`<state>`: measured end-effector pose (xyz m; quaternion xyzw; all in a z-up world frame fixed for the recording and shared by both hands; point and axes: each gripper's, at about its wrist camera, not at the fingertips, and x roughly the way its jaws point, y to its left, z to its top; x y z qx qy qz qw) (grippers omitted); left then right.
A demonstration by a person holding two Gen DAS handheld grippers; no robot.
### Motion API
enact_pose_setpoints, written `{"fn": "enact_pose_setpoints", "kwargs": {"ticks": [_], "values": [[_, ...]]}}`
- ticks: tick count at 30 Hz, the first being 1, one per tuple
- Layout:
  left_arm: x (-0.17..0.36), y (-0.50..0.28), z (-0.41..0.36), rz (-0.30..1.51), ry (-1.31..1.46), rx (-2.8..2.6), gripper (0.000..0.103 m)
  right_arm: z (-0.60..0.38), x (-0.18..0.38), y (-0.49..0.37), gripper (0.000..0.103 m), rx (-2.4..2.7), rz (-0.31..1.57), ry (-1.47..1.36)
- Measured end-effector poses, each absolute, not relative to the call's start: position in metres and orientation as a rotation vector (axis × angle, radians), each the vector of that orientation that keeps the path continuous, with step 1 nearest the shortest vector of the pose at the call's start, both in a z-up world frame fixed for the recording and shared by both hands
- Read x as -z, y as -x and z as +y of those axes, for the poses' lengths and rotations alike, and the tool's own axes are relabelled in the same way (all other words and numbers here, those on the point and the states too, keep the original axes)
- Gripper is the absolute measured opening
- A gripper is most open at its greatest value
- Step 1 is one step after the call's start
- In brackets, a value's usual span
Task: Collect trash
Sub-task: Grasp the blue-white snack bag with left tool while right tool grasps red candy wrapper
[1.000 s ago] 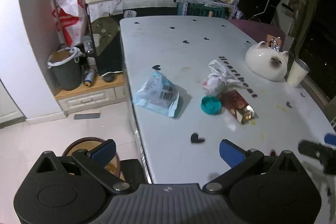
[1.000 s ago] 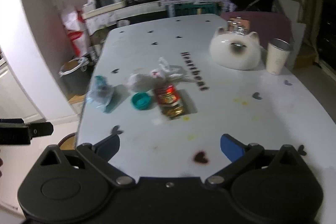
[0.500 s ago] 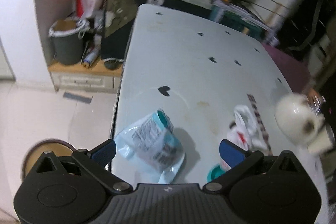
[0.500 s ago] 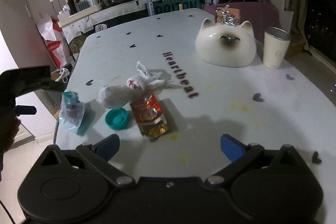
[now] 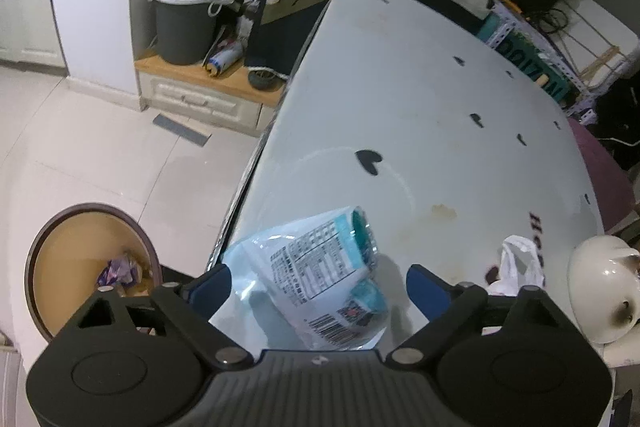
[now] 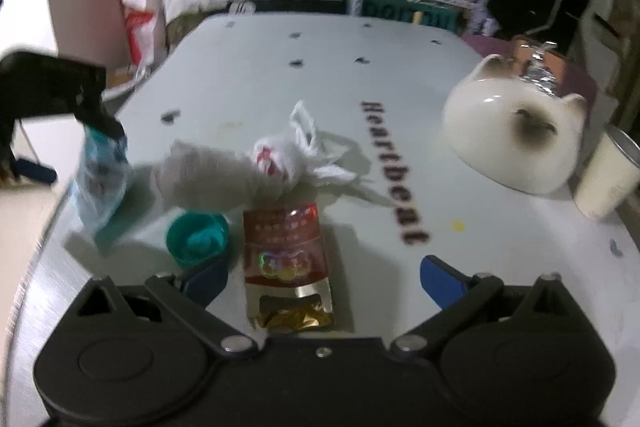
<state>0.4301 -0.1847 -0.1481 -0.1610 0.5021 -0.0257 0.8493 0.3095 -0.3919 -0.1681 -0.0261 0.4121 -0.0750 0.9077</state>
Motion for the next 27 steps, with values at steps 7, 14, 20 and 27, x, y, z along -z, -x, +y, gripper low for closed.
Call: {"fn": "enact_pose_setpoints", "kwargs": {"ticks": [7,14,20,27], "values": [[0.159,-0.436,-0.18,1.076,0.373,0.008,0.076,-0.385,0.183,-0.328,0.085,0.116,0.915,0.112],[0.159,-0.43,-0.178,1.049,0.373,0.067,0.058,-0.384,0.187,-0.323,0.054,0.085,0.94,-0.028],[0.158,-0.41,-0.178,1.03,0.282,0.153,0.052,-0.384,0.184,-0.303,0.053,0.12,0.95,-0.12],[0.152,-0.375,-0.179,1.015,0.142,0.245,0.05,-0.383,0.178,-0.279,0.051,0.155,0.978,-0.195]]}}
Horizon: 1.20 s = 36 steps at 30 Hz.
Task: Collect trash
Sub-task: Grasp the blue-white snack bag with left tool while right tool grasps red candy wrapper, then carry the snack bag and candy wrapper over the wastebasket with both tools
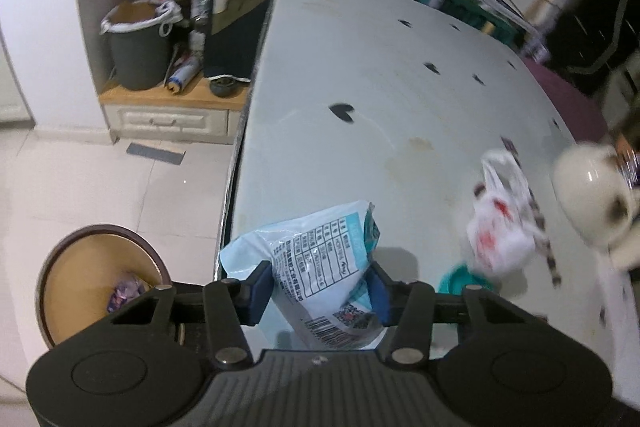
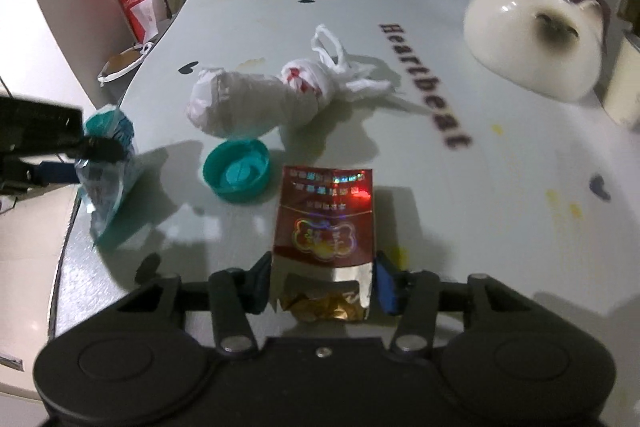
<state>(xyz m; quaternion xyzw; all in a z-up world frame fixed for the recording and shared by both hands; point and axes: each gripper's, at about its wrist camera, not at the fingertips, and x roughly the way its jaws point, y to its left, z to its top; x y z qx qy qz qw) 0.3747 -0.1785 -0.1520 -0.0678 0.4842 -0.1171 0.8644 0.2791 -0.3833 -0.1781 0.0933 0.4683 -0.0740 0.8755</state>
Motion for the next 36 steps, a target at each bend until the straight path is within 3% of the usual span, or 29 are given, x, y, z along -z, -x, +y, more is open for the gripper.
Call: {"fn": "enact_pose_setpoints", "kwargs": {"ticks": [17,36], "values": [[0.109,-0.274,-0.176,0.877,-0.112,0.393,0.049,-0.368,0.126,-0.211,0.05,0.177,0.904,-0.224],[0.091,-0.189,-0.14,0.857,-0.088,0.31,0.049,-0.33,0.085,-0.148,0.05,0.098,0.846,-0.138]]}}
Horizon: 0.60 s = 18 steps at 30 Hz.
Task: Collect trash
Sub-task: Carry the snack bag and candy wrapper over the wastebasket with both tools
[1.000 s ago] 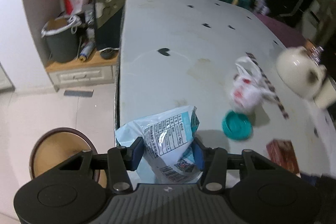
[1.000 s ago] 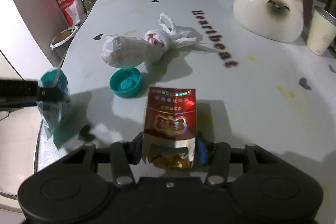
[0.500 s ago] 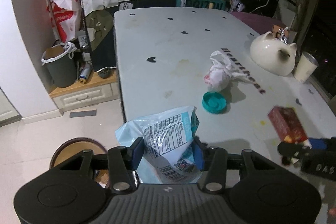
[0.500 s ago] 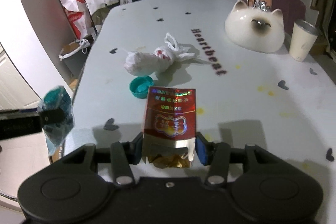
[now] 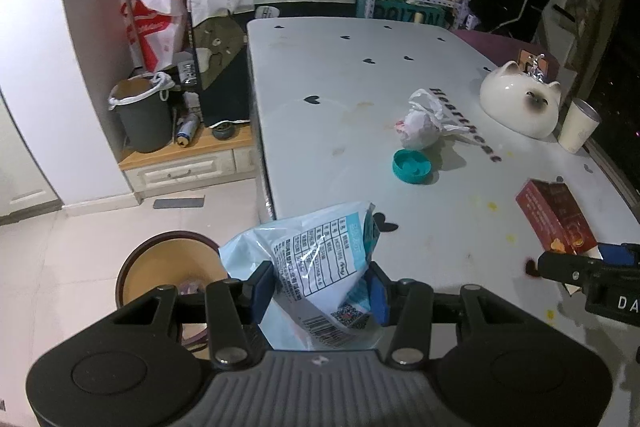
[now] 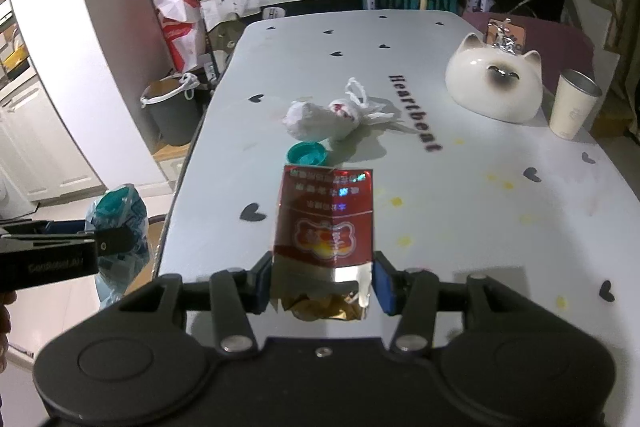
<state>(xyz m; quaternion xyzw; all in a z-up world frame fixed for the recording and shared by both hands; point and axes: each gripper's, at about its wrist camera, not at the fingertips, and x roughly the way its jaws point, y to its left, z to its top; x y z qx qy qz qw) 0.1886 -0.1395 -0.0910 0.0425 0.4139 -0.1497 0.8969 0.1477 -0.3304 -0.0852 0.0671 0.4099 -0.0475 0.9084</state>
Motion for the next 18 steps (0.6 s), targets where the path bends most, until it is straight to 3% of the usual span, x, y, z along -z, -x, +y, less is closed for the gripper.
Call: {"fn": "enact_pose_setpoints", "kwargs": {"ticks": [18], "values": [[0.087,-0.179,-0.076,0.868,-0.034,0.222,0.049,-0.28,0.084,-0.159,0.05,0.03,0.849,-0.117]]}}
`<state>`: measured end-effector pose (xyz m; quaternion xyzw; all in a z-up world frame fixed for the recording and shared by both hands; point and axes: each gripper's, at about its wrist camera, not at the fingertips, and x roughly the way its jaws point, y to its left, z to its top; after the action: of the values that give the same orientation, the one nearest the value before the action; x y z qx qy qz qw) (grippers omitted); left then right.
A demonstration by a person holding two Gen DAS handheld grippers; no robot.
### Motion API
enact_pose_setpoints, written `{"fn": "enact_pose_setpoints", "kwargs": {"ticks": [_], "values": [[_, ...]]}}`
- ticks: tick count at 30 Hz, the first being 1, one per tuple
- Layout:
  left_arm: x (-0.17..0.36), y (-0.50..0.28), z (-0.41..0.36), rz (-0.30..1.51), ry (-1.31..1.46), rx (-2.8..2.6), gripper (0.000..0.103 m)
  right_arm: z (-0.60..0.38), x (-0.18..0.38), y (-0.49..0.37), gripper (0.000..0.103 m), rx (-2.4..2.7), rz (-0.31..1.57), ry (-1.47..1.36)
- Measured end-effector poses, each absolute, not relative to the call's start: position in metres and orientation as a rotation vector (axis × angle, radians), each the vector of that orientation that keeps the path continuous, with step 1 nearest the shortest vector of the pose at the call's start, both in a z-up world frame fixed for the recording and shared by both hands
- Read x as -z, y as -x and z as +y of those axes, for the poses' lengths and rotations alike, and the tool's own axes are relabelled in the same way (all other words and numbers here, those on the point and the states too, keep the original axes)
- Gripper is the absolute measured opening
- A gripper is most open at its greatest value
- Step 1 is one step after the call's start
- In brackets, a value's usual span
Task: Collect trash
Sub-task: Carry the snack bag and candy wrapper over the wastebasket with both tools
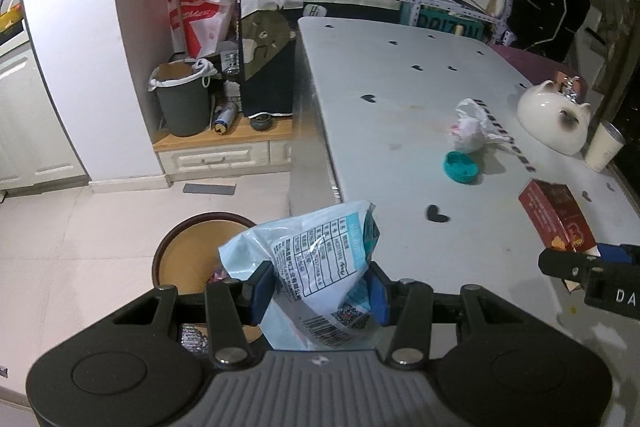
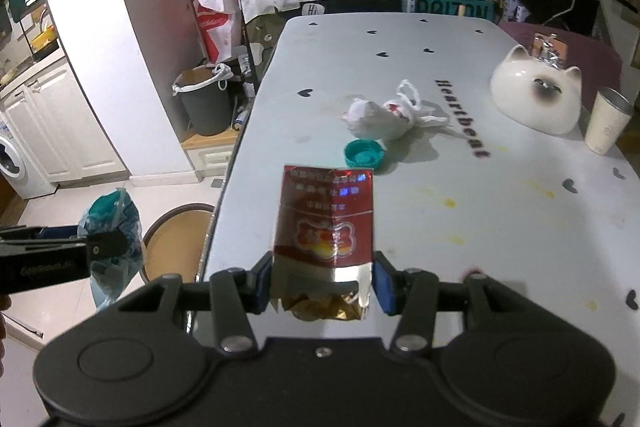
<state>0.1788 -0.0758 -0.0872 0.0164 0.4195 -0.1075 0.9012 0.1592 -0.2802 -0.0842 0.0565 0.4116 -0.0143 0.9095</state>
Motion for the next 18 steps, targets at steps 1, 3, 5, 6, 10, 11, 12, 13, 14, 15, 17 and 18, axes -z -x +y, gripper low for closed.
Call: {"fn": "enact_pose_setpoints", "kwargs": {"ticks": [1,3,5,6,10,11,12,13,14,15,17,18], "values": [[0.089,-0.182,-0.07,0.873,-0.032,0.222,0.049,-0.275,0.085,-0.163,0.05,0.031,0.852,-0.117],[0.092,-0.19,-0.059,0.883,-0.028,0.222,0.049,-0.263,0.089,-0.172,0.05,0.032,0.862,-0.116],[0.096,-0.2,-0.046,0.893,-0.023,0.22,0.049,-0.252,0.093,-0.181,0.05,0.034,0.874,-0.114],[0.098,-0.205,-0.039,0.898,-0.019,0.219,0.049,-0.245,0.095,-0.187,0.05,0.037,0.882,-0.115],[0.103,-0.233,-0.009,0.919,-0.02,0.228,0.049,-0.221,0.103,-0.208,0.05,0.049,0.903,-0.126],[0.104,-0.242,-0.002,0.921,-0.027,0.231,0.049,-0.215,0.104,-0.215,0.05,0.053,0.907,-0.129],[0.105,-0.249,0.004,0.923,-0.031,0.234,0.049,-0.209,0.107,-0.222,0.05,0.06,0.911,-0.132],[0.106,-0.258,0.012,0.926,-0.034,0.239,0.049,-0.204,0.108,-0.228,0.05,0.066,0.915,-0.135],[0.107,-0.266,0.018,0.93,-0.037,0.243,0.049,-0.198,0.11,-0.235,0.05,0.073,0.919,-0.14],[0.109,-0.273,0.024,0.933,-0.04,0.248,0.049,-0.192,0.113,-0.243,0.05,0.081,0.925,-0.145],[0.112,-0.289,0.036,0.942,-0.046,0.258,0.049,-0.18,0.116,-0.255,0.05,0.088,0.932,-0.15],[0.114,-0.296,0.042,0.947,-0.049,0.26,0.049,-0.175,0.118,-0.262,0.05,0.091,0.934,-0.15]]}}
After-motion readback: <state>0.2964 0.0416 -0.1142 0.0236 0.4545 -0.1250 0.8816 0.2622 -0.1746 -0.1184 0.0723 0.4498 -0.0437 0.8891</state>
